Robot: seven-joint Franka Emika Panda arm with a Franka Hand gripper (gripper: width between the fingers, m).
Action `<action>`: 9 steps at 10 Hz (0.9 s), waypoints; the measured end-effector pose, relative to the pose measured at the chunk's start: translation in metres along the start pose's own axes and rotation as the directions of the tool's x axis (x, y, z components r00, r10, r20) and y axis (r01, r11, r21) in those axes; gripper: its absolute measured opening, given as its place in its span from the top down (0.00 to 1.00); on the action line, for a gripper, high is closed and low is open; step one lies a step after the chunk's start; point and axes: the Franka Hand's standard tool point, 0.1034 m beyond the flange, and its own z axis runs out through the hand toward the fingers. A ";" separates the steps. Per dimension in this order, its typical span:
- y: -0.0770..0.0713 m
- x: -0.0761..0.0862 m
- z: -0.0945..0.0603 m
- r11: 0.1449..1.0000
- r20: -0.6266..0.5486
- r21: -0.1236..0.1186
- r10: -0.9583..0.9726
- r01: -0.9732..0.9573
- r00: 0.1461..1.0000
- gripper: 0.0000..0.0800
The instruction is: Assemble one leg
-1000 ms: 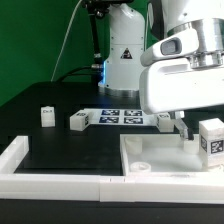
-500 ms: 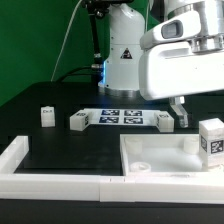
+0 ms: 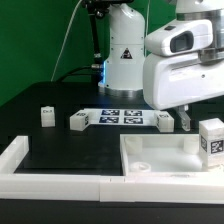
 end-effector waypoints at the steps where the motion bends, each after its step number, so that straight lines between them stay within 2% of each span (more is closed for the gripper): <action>1: 0.005 0.012 -0.003 1.000 -0.013 0.001 0.006 -0.006 1.000 0.19; 4: 0.007 0.021 -0.010 0.999 -0.052 -0.008 0.033 -0.034 0.998 0.19; 7: 0.002 0.025 -0.004 0.999 -0.095 -0.019 0.035 -0.037 0.995 0.19; 9: 0.003 0.025 -0.004 0.999 -0.095 -0.018 0.035 -0.037 0.995 0.51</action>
Offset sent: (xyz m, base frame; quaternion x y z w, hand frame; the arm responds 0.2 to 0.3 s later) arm 0.0190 -0.0111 0.0089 -0.0460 0.0451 0.0494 0.9967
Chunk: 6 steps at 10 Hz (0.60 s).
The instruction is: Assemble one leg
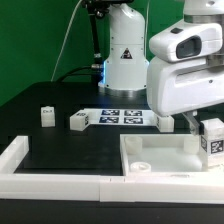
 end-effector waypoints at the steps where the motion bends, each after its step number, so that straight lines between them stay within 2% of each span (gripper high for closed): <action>1: 0.000 0.000 0.000 1.000 0.000 0.000 0.000 0.000 1.000 0.51; 2: 0.000 0.000 0.000 1.000 0.000 0.000 0.000 0.000 1.000 0.64; 6: 0.000 0.000 0.000 1.000 -0.001 0.001 0.028 -0.028 1.000 0.63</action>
Offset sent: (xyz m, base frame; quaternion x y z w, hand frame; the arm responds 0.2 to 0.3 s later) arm 0.0000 0.0000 0.0000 0.0000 0.0000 0.0000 1.0000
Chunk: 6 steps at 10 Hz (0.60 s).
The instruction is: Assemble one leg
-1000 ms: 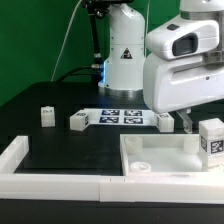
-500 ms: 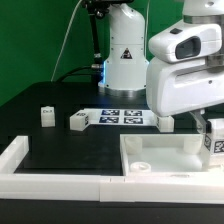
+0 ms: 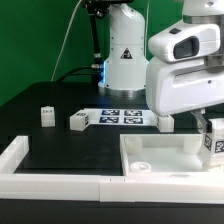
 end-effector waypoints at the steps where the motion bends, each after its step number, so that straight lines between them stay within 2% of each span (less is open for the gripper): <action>1: 0.000 0.000 0.000 0.998 -0.002 0.001 0.064 -0.064 0.998 0.63; 2: 0.000 0.001 0.001 0.975 -0.009 0.008 0.221 -0.221 0.975 0.63; 4: 0.003 -0.001 0.001 0.876 -0.049 0.035 0.483 -0.482 0.874 0.63; 6: 0.005 -0.001 0.001 0.724 -0.048 0.048 0.690 -0.688 0.722 0.63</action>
Offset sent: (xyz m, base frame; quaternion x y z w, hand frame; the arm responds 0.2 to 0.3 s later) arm -0.0167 -0.0017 -0.0129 0.0207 0.0073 0.2989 0.9540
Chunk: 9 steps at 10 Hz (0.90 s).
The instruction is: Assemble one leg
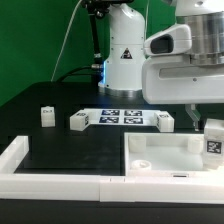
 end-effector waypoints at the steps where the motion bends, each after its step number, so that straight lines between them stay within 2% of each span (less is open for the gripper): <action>1: 0.000 0.001 0.000 0.995 -0.002 0.001 0.099 -0.099 0.995 0.63; 3: -0.001 0.004 0.000 0.951 -0.024 0.018 0.309 -0.309 0.951 0.63; 4: -0.001 0.005 0.000 0.880 -0.025 0.028 0.476 -0.475 0.879 0.63; 8: -0.003 0.005 0.000 0.693 -0.008 0.040 0.720 -0.720 0.693 0.63; 9: -0.003 0.005 0.001 0.733 -0.010 0.038 0.680 -0.679 0.733 0.51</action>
Offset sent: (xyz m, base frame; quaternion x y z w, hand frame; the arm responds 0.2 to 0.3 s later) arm -0.0031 0.0041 -0.0120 0.0087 0.0180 0.3845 0.9229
